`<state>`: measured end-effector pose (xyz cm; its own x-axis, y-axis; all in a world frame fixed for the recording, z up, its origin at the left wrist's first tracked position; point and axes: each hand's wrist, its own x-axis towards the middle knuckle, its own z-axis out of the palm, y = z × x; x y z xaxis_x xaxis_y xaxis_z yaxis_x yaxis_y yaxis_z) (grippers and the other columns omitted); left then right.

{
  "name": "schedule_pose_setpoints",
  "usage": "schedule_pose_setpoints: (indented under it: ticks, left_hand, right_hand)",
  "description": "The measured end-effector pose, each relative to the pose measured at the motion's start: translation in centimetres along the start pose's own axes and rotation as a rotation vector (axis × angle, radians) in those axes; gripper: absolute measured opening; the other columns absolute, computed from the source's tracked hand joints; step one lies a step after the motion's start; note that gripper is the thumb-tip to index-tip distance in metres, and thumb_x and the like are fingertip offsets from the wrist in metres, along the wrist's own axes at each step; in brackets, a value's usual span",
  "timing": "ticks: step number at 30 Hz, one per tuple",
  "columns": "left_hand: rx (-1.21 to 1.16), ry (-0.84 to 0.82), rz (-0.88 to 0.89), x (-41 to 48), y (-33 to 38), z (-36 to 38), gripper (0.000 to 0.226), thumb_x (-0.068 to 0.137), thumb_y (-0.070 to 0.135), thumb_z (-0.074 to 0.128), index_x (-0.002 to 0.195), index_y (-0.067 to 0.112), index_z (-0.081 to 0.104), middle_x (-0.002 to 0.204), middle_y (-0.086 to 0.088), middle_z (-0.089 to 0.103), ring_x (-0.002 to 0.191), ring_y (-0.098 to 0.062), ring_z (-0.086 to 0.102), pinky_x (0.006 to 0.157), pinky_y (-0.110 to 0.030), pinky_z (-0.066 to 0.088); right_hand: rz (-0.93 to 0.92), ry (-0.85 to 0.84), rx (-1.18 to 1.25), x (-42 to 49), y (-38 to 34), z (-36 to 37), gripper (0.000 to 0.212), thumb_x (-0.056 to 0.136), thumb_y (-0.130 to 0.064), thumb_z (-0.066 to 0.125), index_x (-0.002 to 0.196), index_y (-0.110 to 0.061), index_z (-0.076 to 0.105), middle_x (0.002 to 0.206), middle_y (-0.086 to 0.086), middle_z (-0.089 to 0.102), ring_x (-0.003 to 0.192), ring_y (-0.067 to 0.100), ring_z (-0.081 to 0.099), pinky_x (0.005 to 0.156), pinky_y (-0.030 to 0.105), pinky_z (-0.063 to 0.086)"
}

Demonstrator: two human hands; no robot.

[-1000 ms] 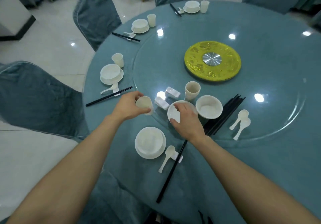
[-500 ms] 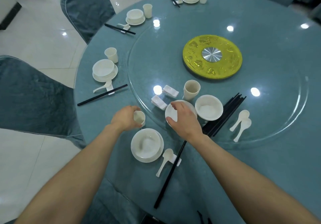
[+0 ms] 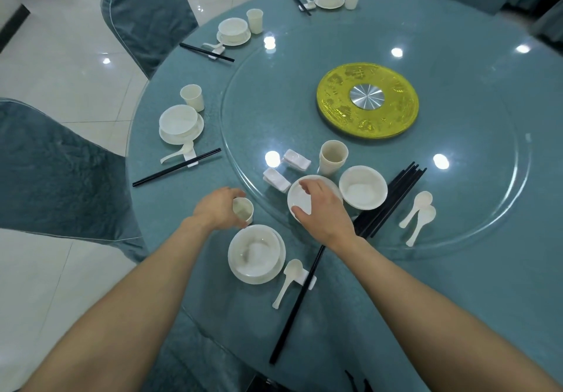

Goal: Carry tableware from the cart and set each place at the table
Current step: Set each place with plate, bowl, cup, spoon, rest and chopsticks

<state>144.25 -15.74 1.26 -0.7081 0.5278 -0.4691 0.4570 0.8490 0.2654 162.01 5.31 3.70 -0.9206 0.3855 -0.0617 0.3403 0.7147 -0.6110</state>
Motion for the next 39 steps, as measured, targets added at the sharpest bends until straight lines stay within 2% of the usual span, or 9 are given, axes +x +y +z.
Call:
schedule_pose_setpoints:
  ticks: [4,9,12,15,19,24,28,31,39]
  left_hand:
    - [-0.036,0.013,-0.005,-1.2,0.3,-0.9,0.1,0.064,0.058,0.092,0.152,0.034,0.052,0.144,0.004,0.057,0.13,-0.022,0.058,0.105,-0.042,0.052]
    - [-0.051,0.054,0.024,-2.8,0.8,-2.6,0.091,0.073,0.055,0.089,0.152,0.032,0.051,0.149,0.001,0.055,0.133,-0.022,0.056,0.107,-0.043,0.05]
    - [-0.071,0.101,0.069,-4.2,2.0,-3.6,0.087,0.074,0.053,0.088,0.151,0.032,0.053,0.149,0.001,0.054,0.134,-0.022,0.056,0.108,-0.043,0.05]
    - [-0.07,0.137,0.124,-5.1,3.4,-3.7,0.087,0.073,0.056,0.089,0.149,0.033,0.054,0.149,0.002,0.055,0.132,-0.022,0.057,0.109,-0.045,0.049]
    - [-0.044,0.12,0.211,-6.8,5.9,-2.9,0.085,0.073,0.055,0.089,0.148,0.032,0.055,0.148,-0.002,0.057,0.134,-0.025,0.055,0.112,-0.045,0.046]
    - [-0.057,0.128,0.26,-9.8,8.6,-1.7,0.084,0.062,0.068,0.08,0.14,0.043,0.059,0.142,0.008,0.061,0.129,-0.02,0.059,0.105,-0.044,0.051]
    - [-0.029,0.156,0.305,-12.9,11.3,-0.3,0.082,0.074,0.056,0.087,0.146,0.035,0.056,0.147,0.006,0.059,0.132,-0.021,0.056,0.105,-0.042,0.05]
    - [0.005,0.159,0.31,-15.1,12.9,0.7,0.084,0.075,0.057,0.086,0.149,0.034,0.054,0.15,0.005,0.057,0.135,-0.022,0.055,0.109,-0.044,0.049]
    - [0.016,0.243,0.342,-24.1,16.9,4.4,0.076,0.074,0.052,0.087,0.142,0.028,0.062,0.137,0.002,0.068,0.124,-0.023,0.064,0.098,-0.04,0.054]
  right_hand:
    - [0.005,0.011,-0.025,-0.8,-0.3,-0.7,0.053,0.095,-0.032,0.07,0.143,-0.018,0.052,0.142,-0.001,0.056,0.13,0.02,0.053,0.113,0.039,0.044]
    - [0.019,0.027,-0.039,-2.3,-0.9,-2.2,0.058,0.094,-0.035,0.072,0.146,-0.021,0.049,0.146,-0.003,0.053,0.133,0.019,0.053,0.111,0.041,0.048]
    - [0.038,0.02,-0.061,-3.8,-1.0,-3.1,0.065,0.094,-0.037,0.073,0.15,-0.02,0.046,0.152,-0.001,0.05,0.137,0.022,0.05,0.115,0.038,0.044]
    - [0.095,0.015,-0.075,-6.2,-0.7,-4.1,0.07,0.094,-0.043,0.072,0.154,-0.018,0.045,0.154,0.001,0.048,0.134,0.024,0.052,0.111,0.037,0.044]
    - [0.167,0.027,-0.082,-10.8,0.7,-5.0,0.076,0.095,-0.048,0.072,0.158,-0.02,0.041,0.155,-0.001,0.046,0.135,0.022,0.052,0.112,0.039,0.045]
    - [0.239,0.056,-0.095,-15.8,1.9,-6.8,0.08,0.095,-0.051,0.07,0.161,-0.021,0.036,0.159,-0.001,0.042,0.141,0.022,0.048,0.117,0.038,0.041]
    - [0.284,0.093,-0.102,-19.7,2.9,-8.2,0.08,0.095,-0.05,0.07,0.161,-0.02,0.035,0.16,0.001,0.04,0.143,0.025,0.047,0.117,0.041,0.04]
    - [0.308,0.11,-0.104,-23.1,3.6,-9.1,0.079,0.095,-0.047,0.072,0.16,-0.019,0.037,0.16,0.003,0.041,0.141,0.027,0.047,0.115,0.038,0.038]
    - [0.321,0.147,-0.114,-34.6,6.9,-10.8,0.081,0.093,-0.049,0.074,0.158,-0.014,0.042,0.155,0.008,0.047,0.138,0.031,0.05,0.114,0.042,0.04]
